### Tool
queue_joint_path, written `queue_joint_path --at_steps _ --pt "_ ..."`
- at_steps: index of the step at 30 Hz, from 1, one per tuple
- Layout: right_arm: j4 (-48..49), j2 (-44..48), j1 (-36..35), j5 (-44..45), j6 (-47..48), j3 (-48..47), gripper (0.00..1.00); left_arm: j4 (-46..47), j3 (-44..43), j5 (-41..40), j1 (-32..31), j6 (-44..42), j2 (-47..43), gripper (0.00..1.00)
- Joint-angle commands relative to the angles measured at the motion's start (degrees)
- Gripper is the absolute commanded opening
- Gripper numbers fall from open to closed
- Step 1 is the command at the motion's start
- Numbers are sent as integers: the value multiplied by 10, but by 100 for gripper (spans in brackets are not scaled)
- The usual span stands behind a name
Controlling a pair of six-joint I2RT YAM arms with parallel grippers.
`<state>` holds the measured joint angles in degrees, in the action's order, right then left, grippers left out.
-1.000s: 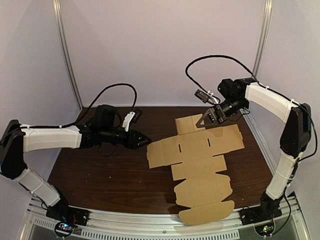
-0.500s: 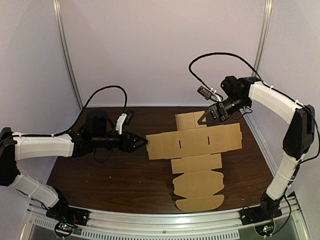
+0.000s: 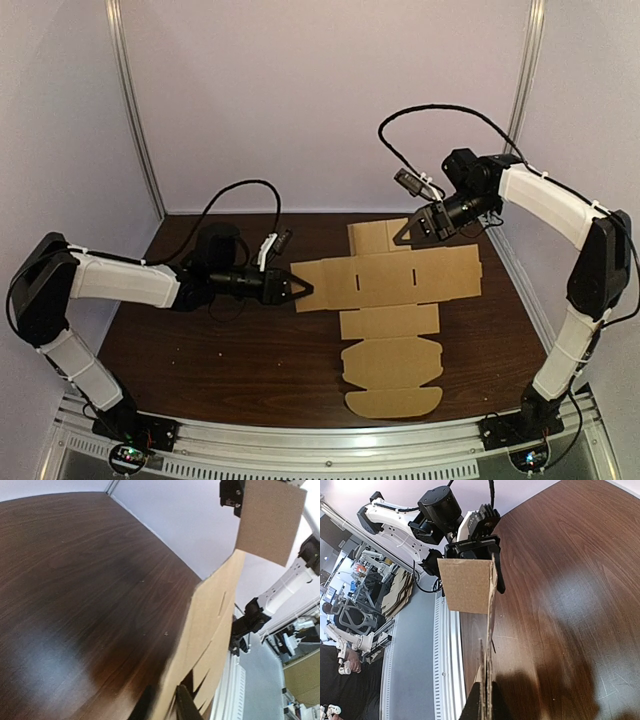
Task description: Fold the paper box
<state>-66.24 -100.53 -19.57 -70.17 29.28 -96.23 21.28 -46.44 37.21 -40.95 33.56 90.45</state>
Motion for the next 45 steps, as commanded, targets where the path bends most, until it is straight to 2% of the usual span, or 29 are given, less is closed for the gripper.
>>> queue_joint_path --at_steps 1,3,5,8,10,13,18,21,25,34,45 --pt "37 17 2 13 -32 11 2 75 -27 57 -3 29 26 10" --pt "33 15 2 27 -31 7 11 66 -32 55 -3 27 28 1" --pt "13 13 2 46 -14 -8 28 30 -41 45 -3 9 24 0" --pt "-107 -9 2 89 63 -93 47 -77 -65 24 -3 -61 5 0" --pt "-177 -38 1 115 97 -167 56 -150 -82 -1 -4 -116 -12 0" --pt "-259 -90 -4 142 133 -270 59 -243 -116 -32 -11 -184 -23 0" --pt "-267 -110 -29 219 162 -295 62 -329 -149 -71 -24 -244 -27 0" --pt "-269 -124 -47 266 171 -308 63 -338 -154 -73 -25 -253 -32 0" --pt "-263 -139 -49 284 178 -326 63 -359 -168 -76 -26 -271 -29 0" --pt "-367 -195 -59 267 257 -372 64 -374 -184 -91 -26 -287 -30 0" --pt "-372 -190 -66 267 250 -354 65 -376 -190 -111 -26 -295 -25 0"
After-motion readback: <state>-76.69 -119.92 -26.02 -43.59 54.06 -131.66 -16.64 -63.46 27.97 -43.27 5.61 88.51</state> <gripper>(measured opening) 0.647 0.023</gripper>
